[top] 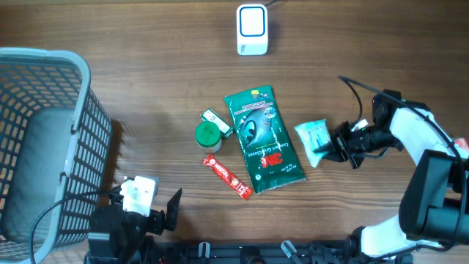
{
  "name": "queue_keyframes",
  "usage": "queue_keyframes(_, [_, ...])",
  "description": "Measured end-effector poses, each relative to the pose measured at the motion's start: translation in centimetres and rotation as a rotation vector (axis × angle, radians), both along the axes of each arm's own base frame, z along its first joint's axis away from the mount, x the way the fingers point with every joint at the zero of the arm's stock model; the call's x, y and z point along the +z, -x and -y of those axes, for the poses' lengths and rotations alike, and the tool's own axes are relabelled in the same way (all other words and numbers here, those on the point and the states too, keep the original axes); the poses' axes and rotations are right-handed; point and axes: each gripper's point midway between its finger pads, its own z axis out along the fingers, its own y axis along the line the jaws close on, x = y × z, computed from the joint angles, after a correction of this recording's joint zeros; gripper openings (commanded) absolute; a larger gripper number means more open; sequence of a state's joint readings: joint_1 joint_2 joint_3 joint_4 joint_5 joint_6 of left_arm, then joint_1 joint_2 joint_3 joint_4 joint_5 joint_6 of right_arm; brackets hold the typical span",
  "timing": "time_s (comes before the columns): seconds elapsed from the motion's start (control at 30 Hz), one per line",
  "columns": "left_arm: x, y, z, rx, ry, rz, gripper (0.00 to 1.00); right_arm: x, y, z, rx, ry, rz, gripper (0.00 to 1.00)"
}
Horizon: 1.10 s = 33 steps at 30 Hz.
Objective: Scan the item barcode
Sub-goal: 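Reach the right gripper to the light-green tissue pack and grasp it, then lift the light-green pack and carry it to the white scanner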
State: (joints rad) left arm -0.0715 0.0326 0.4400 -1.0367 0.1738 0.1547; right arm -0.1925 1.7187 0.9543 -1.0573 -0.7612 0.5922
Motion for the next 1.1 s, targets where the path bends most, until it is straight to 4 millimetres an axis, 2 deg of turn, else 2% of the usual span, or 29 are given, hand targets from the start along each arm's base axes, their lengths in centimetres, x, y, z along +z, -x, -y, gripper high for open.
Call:
queue_keyframes(0.1, [0.0,0.0,0.0,0.0,0.0,0.0,1.0,4.9,0.8,-3.2,-0.097,-0.286,-0.128,0.04])
queue_keyframes(0.23, [0.0,0.0,0.0,0.0,0.0,0.0,1.0,9.3,3.8,-4.6,-0.233,-0.42,-0.502,0.04])
queue_keyframes(0.3, [0.0,0.0,0.0,0.0,0.0,0.0,1.0,9.8,3.4,-4.8,-0.259,-0.454,-0.518,0.04])
queue_keyframes(0.43, [0.0,0.0,0.0,0.0,0.0,0.0,1.0,11.7,1.5,-5.3,-0.311,-0.598,-0.447,0.04])
queue_keyframes(0.53, [0.0,0.0,0.0,0.0,0.0,0.0,1.0,12.5,0.7,-5.4,-0.401,-0.648,-0.557,0.04])
queue_keyframes(0.6, [0.0,0.0,0.0,0.0,0.0,0.0,1.0,12.0,-0.4,-5.2,-0.467,-0.656,-0.644,0.04])
queue_keyframes(0.67, [0.0,0.0,0.0,0.0,0.0,0.0,1.0,11.0,-2.4,-4.8,-0.615,-0.65,-0.891,0.04])
queue_keyframes(0.77, [0.0,0.0,0.0,0.0,0.0,0.0,1.0,10.0,-5.7,-3.6,-0.686,-0.673,-0.907,0.04])
queue_keyframes(0.87, [0.0,0.0,0.0,0.0,0.0,0.0,1.0,9.7,-6.4,-2.0,-0.776,-0.705,-1.024,0.04])
queue_keyframes(0.97, [0.0,0.0,0.0,0.0,0.0,0.0,1.0,9.5,-6.0,-1.3,-0.842,-0.7,-1.124,0.04])
queue_keyframes(1.1, [0.0,0.0,0.0,0.0,0.0,0.0,1.0,10.0,-6.3,0.2,-0.89,-0.752,-1.163,0.04])
